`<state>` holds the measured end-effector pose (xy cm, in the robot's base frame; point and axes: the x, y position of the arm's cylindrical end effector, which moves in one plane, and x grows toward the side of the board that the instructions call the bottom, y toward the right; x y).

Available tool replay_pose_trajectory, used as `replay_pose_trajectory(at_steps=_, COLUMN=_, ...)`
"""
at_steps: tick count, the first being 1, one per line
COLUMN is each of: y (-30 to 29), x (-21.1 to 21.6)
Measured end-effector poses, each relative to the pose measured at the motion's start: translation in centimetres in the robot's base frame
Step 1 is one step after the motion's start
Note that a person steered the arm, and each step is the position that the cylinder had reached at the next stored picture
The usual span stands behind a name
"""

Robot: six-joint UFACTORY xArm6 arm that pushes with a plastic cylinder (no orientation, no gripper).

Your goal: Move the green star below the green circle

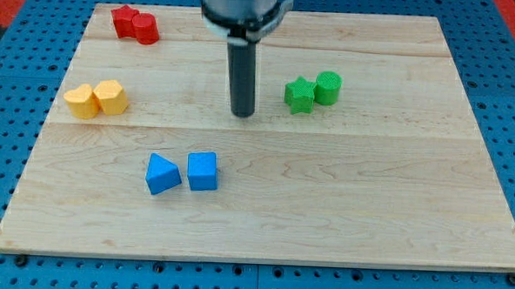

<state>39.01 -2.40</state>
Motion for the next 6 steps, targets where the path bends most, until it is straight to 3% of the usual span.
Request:
replay_pose_trajectory(at_steps=1, y=2.5, x=-5.0)
replay_pose_trajectory(at_steps=3, y=6.8, x=1.9)
replay_pose_trajectory(at_steps=4, y=7.7, x=-1.2)
replay_pose_trajectory(at_steps=6, y=12.5, x=6.4)
